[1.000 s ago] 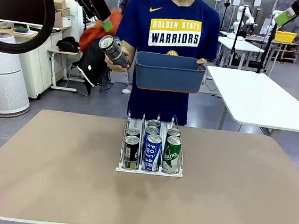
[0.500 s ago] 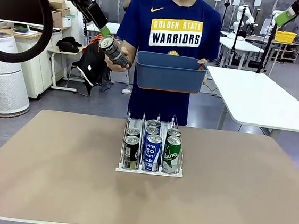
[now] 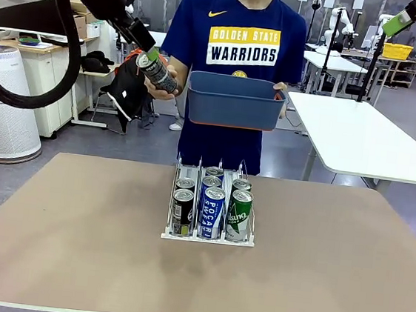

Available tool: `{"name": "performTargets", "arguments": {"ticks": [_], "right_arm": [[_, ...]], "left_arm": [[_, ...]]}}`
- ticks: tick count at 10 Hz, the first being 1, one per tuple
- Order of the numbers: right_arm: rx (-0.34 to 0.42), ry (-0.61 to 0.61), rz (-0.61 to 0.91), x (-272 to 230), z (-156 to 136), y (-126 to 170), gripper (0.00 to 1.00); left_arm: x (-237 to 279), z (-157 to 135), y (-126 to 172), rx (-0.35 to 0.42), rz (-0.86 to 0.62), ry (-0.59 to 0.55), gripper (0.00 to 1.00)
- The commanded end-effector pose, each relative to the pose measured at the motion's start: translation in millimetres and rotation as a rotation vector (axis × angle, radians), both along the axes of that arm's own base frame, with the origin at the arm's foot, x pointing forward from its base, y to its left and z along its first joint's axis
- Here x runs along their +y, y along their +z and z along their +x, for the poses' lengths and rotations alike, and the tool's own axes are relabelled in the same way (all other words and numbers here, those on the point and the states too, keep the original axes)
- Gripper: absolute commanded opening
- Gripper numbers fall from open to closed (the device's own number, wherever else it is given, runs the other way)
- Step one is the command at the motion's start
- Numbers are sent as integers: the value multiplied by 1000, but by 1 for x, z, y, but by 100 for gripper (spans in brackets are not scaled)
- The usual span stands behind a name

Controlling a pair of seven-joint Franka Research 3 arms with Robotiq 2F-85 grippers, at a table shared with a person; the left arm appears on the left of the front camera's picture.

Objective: Fill the beverage cans into the dispenser.
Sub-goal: Pick up the Pepsi coke handed by the human.

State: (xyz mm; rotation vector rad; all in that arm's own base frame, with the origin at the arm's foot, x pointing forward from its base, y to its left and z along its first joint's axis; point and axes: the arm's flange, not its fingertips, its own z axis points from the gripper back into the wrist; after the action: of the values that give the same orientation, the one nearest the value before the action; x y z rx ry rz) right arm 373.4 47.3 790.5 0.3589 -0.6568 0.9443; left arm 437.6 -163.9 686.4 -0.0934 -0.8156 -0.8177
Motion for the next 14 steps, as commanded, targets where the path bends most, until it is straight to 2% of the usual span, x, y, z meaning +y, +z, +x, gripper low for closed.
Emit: {"name": "performTargets", "arguments": {"ticks": [1, 2, 3, 6, 8, 14], "right_arm": [[1, 0, 0, 0, 0, -1, 100], [1, 0, 0, 0, 0, -1, 100], [1, 0, 0, 0, 0, -1, 100], [1, 0, 0, 0, 0, -1, 100], [1, 0, 0, 0, 0, -1, 100], [1, 0, 0, 0, 0, -1, 100]], "left_arm": [[7, 4, -15, 9, -58, -1, 100], [10, 6, -19, 23, -84, 18, 100], [3, 3, -7, 11, -14, 9, 100], [3, 3, -7, 11, -14, 9, 100], [5, 11, -15, 28, -64, 3, 100], [19, 39, -38, -17, -91, -6, 100]]}}
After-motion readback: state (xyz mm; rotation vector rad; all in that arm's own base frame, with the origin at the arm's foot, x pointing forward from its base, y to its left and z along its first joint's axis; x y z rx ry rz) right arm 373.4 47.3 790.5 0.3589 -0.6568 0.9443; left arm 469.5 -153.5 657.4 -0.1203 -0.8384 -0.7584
